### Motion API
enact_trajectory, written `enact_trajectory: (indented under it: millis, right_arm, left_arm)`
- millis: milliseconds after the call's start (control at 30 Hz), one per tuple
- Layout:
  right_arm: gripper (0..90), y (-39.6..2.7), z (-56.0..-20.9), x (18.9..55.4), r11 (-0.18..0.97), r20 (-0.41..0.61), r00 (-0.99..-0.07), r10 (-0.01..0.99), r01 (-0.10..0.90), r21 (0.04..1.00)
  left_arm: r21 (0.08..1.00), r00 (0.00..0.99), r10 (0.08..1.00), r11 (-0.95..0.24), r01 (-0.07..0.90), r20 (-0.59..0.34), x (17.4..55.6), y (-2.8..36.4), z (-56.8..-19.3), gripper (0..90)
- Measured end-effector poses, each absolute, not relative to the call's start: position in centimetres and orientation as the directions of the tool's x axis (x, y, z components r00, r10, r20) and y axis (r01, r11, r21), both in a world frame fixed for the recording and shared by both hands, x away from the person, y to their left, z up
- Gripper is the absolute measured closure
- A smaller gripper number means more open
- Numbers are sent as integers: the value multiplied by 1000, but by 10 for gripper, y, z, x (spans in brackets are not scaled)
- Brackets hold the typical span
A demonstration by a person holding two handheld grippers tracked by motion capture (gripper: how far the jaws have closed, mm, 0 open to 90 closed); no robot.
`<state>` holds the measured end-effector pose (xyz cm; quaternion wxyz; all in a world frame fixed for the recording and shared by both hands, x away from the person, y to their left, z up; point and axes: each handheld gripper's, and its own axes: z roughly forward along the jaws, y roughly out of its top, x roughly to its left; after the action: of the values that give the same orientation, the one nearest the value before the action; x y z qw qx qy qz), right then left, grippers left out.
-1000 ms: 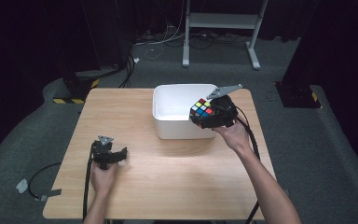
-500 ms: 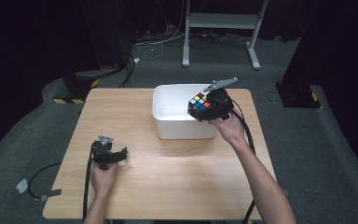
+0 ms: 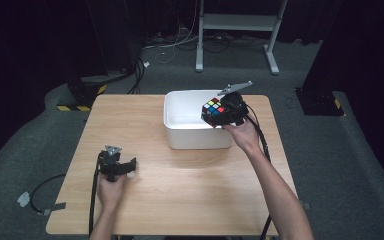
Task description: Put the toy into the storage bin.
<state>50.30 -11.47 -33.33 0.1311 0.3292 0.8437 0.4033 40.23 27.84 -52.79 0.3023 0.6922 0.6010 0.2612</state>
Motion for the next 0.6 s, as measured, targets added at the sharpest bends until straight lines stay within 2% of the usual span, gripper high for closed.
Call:
enact_trajectory:
  millis: [600]
  right_arm:
    - [339, -107, -335, 525, 445, 39, -721, 692, 469, 763]
  left_arm:
    - [733, 141, 990, -95, 674, -2, 402, 278, -528, 166]
